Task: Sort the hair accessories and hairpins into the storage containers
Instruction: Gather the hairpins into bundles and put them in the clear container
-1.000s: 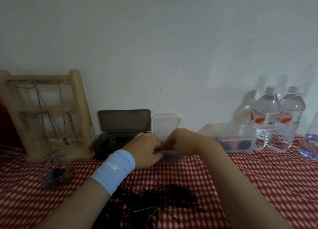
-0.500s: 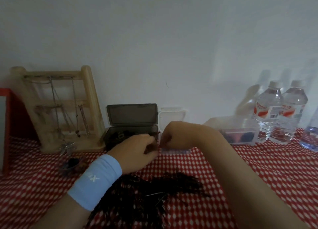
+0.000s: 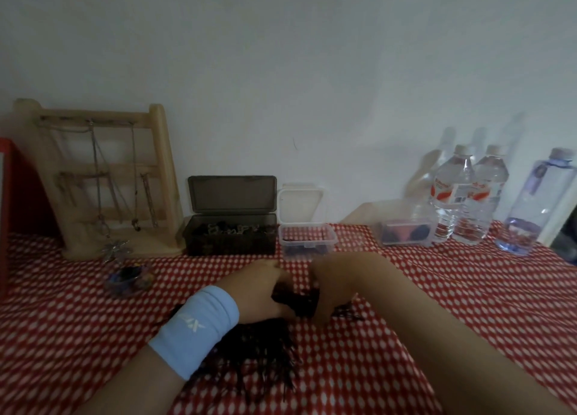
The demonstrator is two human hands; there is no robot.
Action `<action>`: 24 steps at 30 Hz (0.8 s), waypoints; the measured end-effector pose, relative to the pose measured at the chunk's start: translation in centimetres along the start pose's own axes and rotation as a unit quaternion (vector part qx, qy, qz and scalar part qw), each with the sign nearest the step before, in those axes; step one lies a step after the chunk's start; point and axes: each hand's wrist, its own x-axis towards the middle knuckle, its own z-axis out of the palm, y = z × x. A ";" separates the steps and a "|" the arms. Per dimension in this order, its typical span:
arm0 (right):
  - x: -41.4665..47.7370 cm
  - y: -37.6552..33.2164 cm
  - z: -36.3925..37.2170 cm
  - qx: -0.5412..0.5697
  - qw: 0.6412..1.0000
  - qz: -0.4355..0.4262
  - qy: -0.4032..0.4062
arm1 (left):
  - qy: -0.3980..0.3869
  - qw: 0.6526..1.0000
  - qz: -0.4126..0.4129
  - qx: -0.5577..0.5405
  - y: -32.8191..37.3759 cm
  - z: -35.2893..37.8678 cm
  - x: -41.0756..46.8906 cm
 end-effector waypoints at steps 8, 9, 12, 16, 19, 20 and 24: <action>3.1 -1.0 0.0 -0.007 0.995 -0.055 0.086 | -0.030 0.999 -0.015 0.005 -1.2 -1.1 -0.5; 3.1 -1.3 0.0 0.008 0.992 -0.071 0.102 | -0.035 0.999 -0.029 0.019 -1.5 -1.3 -0.5; 2.7 -1.4 0.0 0.058 0.986 -0.094 0.127 | -0.057 0.995 -0.069 0.051 -2.0 -2.0 -0.8; 0.7 1.2 -0.2 0.074 0.990 -0.030 0.118 | -0.067 0.996 -0.046 0.032 -1.4 -1.8 -0.9; -0.7 2.4 0.5 0.019 0.997 0.062 0.042 | -0.066 0.997 -0.001 0.038 -0.4 -0.5 -0.4; -0.9 2.5 0.7 0.014 0.997 0.076 0.015 | -0.059 0.997 0.009 0.043 -0.2 -0.1 -0.3; -1.0 2.2 1.2 0.041 0.999 0.033 0.002 | -0.009 0.999 0.028 0.036 -0.2 -0.2 -0.1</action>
